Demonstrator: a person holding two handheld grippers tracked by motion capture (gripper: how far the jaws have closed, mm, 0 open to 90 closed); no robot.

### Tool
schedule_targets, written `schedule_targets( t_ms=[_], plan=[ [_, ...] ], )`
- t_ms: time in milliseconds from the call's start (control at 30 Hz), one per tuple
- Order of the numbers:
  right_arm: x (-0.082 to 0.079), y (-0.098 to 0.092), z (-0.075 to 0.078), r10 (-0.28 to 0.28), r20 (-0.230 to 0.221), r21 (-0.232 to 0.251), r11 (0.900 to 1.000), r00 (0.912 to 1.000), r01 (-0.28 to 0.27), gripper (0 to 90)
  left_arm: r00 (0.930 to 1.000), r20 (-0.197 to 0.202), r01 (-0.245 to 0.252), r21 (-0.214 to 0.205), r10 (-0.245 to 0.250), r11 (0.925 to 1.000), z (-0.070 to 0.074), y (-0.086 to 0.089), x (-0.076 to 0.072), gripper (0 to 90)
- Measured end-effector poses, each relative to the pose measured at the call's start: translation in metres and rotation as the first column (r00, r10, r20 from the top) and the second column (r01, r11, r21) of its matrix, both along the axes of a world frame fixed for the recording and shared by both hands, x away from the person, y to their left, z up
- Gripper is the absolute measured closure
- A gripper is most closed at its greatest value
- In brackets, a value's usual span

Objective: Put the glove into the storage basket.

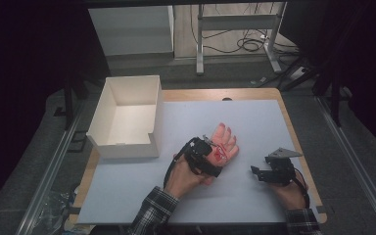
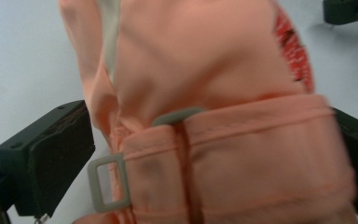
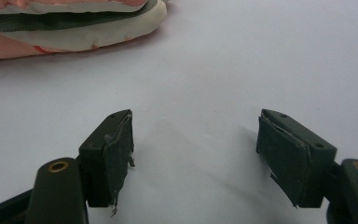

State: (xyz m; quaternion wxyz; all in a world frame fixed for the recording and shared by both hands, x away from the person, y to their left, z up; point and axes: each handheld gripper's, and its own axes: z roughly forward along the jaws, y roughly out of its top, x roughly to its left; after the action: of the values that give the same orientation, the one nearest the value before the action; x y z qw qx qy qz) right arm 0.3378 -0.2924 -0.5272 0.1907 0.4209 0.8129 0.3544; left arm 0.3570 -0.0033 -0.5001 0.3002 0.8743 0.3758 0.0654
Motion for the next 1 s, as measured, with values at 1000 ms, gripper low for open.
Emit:
schedule_targets(
  t_ms=[1000],
  plan=[
    [0.000,0.001,-0.001,0.001,0.004,-0.010,0.9999,1.0000,-0.001,27.4,0.9999,-0.011,-0.001,0.036,0.002,0.9993,-0.017,-0.005,-0.009,33.3]
  ],
)
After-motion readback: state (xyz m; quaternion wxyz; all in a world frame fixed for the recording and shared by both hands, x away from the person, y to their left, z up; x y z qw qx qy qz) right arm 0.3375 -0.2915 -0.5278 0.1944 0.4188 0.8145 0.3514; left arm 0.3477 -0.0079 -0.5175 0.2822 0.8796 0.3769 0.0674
